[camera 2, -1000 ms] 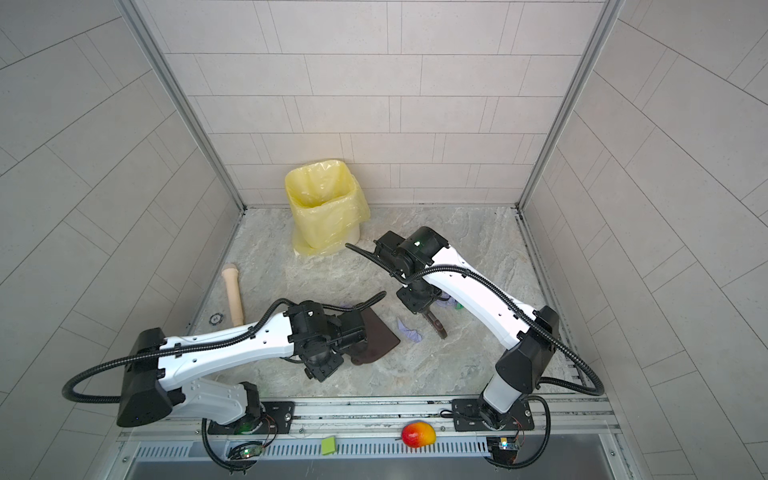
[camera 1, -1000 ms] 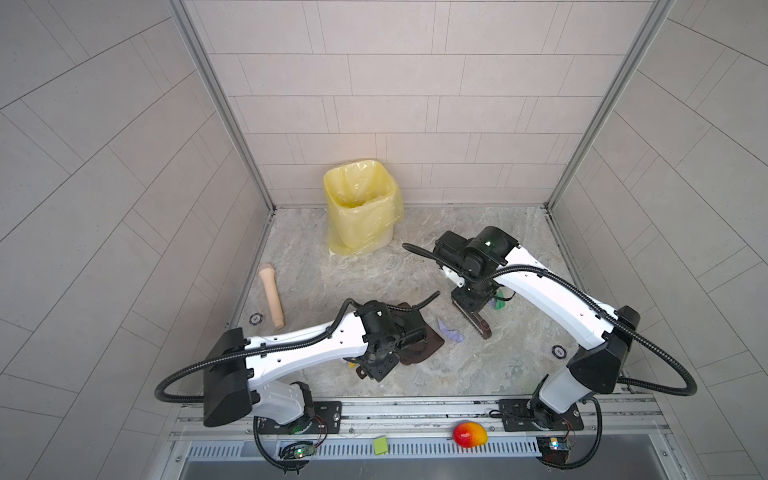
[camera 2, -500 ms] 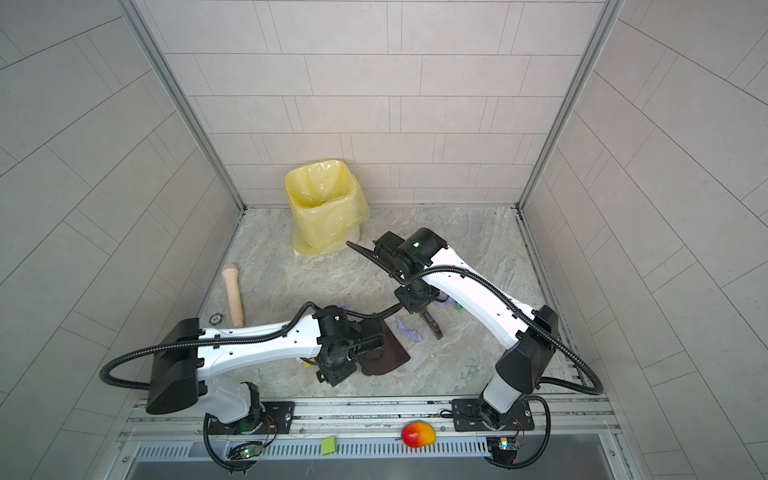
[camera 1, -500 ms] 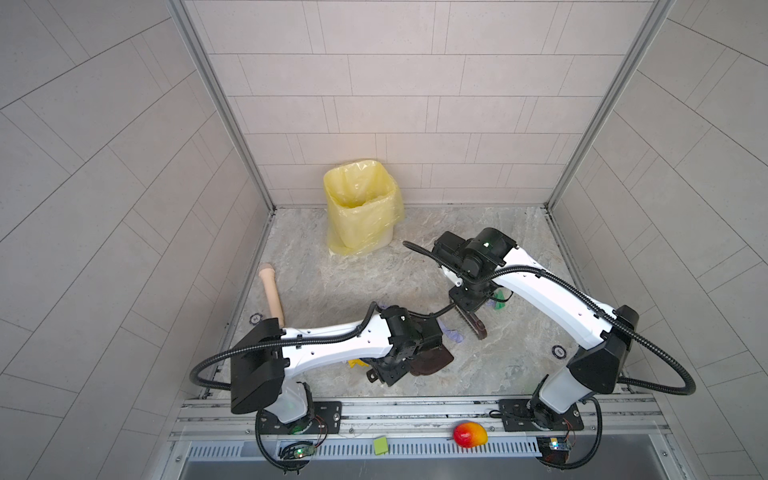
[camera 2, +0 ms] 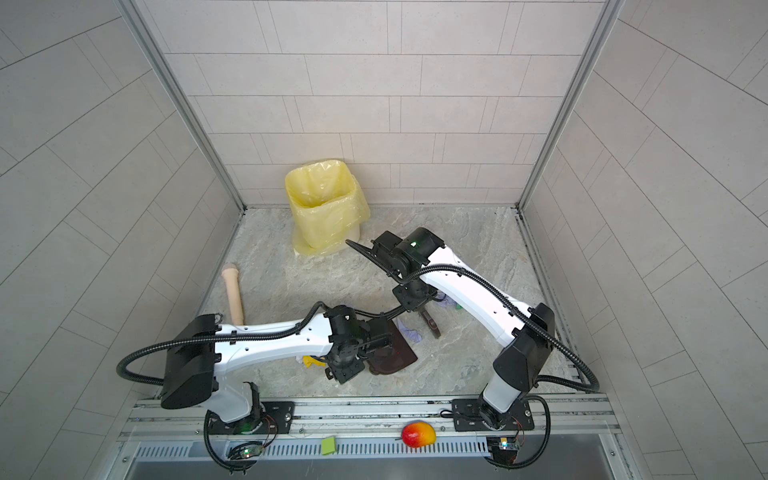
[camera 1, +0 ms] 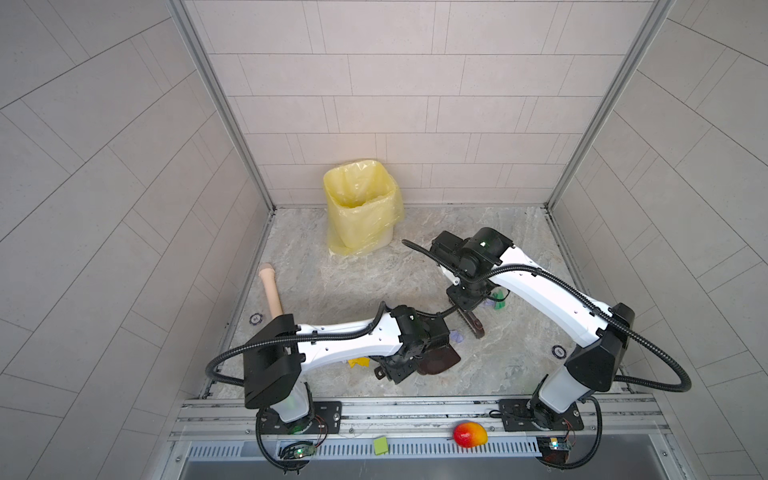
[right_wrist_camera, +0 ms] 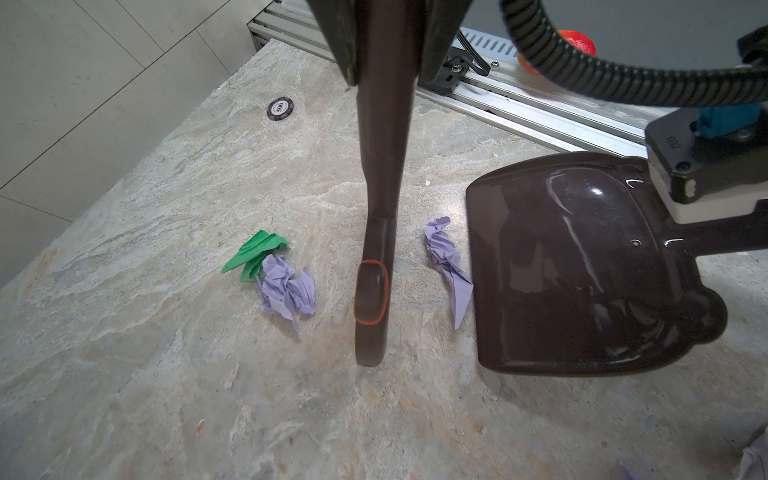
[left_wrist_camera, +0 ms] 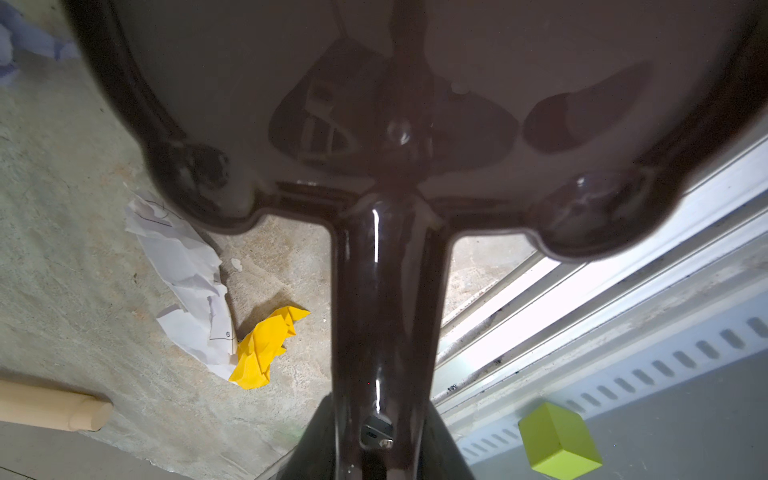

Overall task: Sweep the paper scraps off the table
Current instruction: 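Sweep the purple scrap into the dustpan with the right gripper's brush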

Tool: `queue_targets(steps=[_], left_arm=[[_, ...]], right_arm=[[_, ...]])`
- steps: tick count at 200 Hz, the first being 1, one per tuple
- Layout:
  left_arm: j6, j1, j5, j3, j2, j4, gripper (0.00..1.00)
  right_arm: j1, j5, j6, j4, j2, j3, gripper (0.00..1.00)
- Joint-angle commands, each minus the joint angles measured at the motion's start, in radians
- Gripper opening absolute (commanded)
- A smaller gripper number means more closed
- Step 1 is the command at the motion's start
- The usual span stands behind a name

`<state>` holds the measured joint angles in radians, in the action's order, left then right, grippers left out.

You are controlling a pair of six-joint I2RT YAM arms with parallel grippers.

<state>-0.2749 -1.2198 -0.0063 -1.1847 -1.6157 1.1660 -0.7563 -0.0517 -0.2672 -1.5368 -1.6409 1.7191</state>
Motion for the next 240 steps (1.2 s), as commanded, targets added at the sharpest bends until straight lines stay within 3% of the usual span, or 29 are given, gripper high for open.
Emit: queue_targets(steps=[1, 240], left_arm=[[0.004, -0.006, -0.012, 0.008, -0.01, -0.021, 0.0], [-0.089, -0.017, 0.014, 0.115, 0.02, -0.116, 0.0]], right_arm=[[0.002, -0.019, -0.012, -0.023, -0.014, 0.033, 0.0], [-0.006, 0.073, -0.005, -0.027, -0.019, 0.018, 0.0]])
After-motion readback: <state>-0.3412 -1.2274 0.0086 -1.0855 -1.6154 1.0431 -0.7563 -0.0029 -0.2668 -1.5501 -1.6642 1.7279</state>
